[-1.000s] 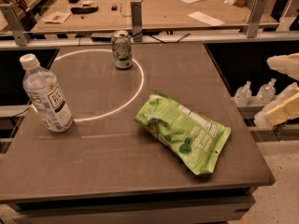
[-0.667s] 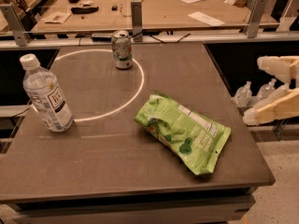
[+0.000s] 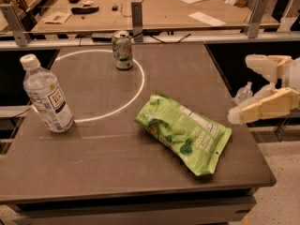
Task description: Pick blue plastic bottle
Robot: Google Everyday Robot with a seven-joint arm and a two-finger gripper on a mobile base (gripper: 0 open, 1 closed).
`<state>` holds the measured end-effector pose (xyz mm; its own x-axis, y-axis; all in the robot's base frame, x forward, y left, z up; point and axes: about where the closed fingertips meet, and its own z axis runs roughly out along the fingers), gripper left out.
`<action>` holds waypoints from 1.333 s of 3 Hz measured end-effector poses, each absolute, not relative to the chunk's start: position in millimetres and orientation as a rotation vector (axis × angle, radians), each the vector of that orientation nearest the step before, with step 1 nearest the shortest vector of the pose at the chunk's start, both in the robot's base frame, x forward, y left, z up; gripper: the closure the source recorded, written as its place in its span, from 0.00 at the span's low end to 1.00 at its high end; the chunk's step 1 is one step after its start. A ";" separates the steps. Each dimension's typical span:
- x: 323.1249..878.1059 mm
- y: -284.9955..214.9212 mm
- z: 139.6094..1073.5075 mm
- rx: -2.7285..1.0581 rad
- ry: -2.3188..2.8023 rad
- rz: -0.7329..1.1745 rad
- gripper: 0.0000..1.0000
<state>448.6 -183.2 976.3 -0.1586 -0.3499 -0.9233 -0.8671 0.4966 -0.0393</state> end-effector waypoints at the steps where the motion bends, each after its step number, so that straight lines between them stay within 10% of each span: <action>1: 444.7 -172.5 975.9 -1.085 1.738 0.692 0.00; 4: 443.5 -68.6 958.6 -0.987 1.646 0.862 0.00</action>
Offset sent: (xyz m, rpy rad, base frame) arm -0.0056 0.0932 -0.0173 0.1214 0.1318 0.1141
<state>443.5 -68.6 958.6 -0.1764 -0.2005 -0.9637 -0.9063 0.4151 0.0795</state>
